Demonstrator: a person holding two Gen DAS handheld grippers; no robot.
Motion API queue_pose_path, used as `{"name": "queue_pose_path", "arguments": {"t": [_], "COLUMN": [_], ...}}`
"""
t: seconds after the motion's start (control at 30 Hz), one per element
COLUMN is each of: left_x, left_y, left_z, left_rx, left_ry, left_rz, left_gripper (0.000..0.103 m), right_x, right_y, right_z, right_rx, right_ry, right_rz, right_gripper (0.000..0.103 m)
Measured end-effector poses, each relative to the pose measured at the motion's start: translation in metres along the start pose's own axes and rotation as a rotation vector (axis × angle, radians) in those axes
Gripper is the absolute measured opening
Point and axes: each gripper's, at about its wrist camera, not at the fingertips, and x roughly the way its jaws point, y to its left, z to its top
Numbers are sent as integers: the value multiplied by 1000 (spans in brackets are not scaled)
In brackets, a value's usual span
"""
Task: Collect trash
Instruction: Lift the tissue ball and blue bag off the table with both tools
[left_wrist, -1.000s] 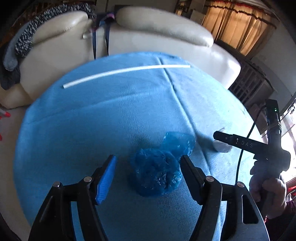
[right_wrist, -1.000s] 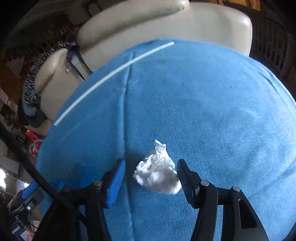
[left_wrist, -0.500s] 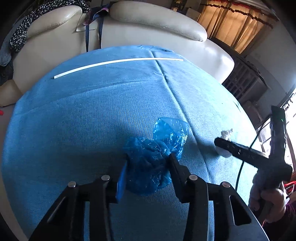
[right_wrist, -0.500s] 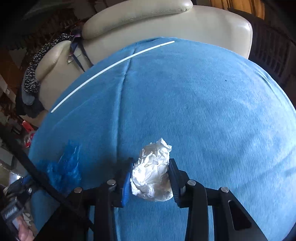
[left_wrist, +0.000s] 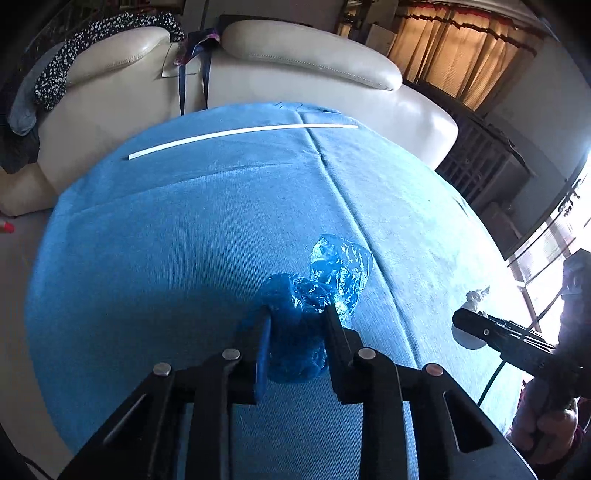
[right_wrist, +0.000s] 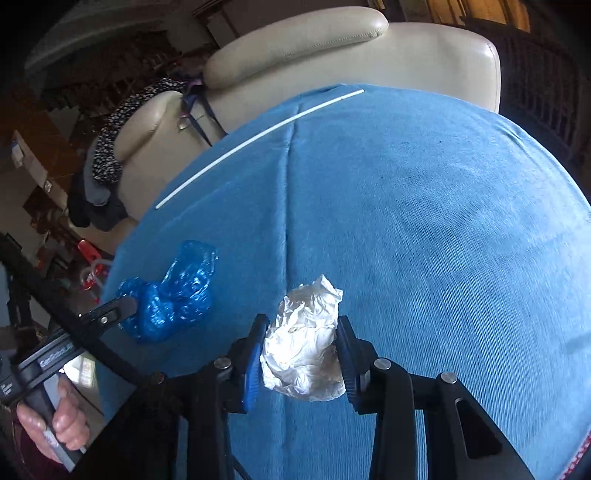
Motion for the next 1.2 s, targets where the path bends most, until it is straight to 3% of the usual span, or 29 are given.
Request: {"name": "queue_pose_path", "arguments": {"t": [0.57,1.2], "left_x": [-58,-83], "left_y": [-73,-142], "left_z": [-40,-65], "left_rx": [208,360], "left_ry": [-97,-144], "left_rz": [156,153], "left_gripper": [28,28], "right_x": [-79,-160], "right_y": [-18,-35], "right_z": [-63,-121], "right_rx": [58,62], "right_ry": [-70,-176], "right_rz": [20,-24], "right_gripper": [39,39]}}
